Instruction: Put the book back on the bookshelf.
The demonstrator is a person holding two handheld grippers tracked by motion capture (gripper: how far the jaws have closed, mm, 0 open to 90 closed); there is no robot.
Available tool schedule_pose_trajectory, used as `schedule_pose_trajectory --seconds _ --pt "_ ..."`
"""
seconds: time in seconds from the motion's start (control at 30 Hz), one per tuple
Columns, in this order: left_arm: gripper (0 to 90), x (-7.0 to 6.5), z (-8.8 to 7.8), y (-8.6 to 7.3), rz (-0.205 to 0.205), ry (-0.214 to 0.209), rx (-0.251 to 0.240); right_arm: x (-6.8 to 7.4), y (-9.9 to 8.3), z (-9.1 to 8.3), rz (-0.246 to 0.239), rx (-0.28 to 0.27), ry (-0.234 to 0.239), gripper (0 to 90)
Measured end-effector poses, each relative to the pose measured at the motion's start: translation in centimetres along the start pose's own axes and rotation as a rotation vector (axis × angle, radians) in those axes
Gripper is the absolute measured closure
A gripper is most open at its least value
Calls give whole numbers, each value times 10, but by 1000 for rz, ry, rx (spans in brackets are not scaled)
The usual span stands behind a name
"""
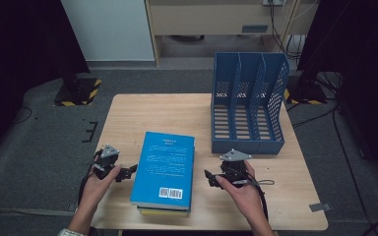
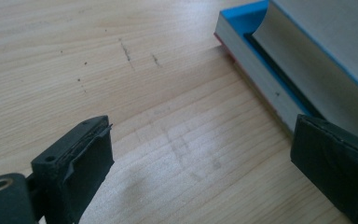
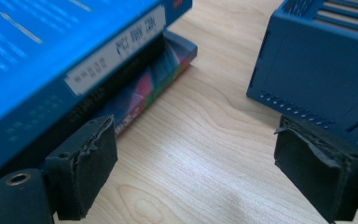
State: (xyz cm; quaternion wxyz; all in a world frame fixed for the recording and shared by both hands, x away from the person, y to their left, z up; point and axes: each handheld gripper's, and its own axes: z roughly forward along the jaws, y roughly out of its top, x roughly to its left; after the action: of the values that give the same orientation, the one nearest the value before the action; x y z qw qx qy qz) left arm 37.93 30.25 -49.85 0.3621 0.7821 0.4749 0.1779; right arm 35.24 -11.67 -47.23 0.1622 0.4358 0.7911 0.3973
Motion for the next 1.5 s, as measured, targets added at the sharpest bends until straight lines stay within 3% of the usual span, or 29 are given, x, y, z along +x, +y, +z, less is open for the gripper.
schedule_pose_trajectory --seconds 0.2,0.33,0.5,0.63,0.73,0.87,0.93,1.03,1.27,1.5 --pt "55 4 -10 2 4 -9 -20 5 8 -12 -5 -28 15 134" --pt "58 8 -25 10 3 -20 -34 14 19 -19 -39 -30 33 127" --pt "59 7 -35 29 63 -36 -22 25 38 -24 -73 -36 51 114" --pt "56 5 -41 50 96 -64 -42 28 50 -27 -94 -40 57 102" --pt "55 4 -42 64 124 -83 -39 32 60 -28 -100 -47 89 89" --pt "55 0 -39 81 144 -97 -38 42 67 -23 -133 -36 131 73" --pt "55 -5 -36 86 128 -142 -51 46 69 -17 -134 -27 157 71" --pt "55 -12 -34 87 143 -125 -49 53 69 -10 -142 -19 174 66" --pt "46 -31 -34 69 149 -159 -53 59 64 2 -156 12 164 55" --pt "39 -45 -29 58 158 -191 -38 58 60 8 -133 19 187 57"
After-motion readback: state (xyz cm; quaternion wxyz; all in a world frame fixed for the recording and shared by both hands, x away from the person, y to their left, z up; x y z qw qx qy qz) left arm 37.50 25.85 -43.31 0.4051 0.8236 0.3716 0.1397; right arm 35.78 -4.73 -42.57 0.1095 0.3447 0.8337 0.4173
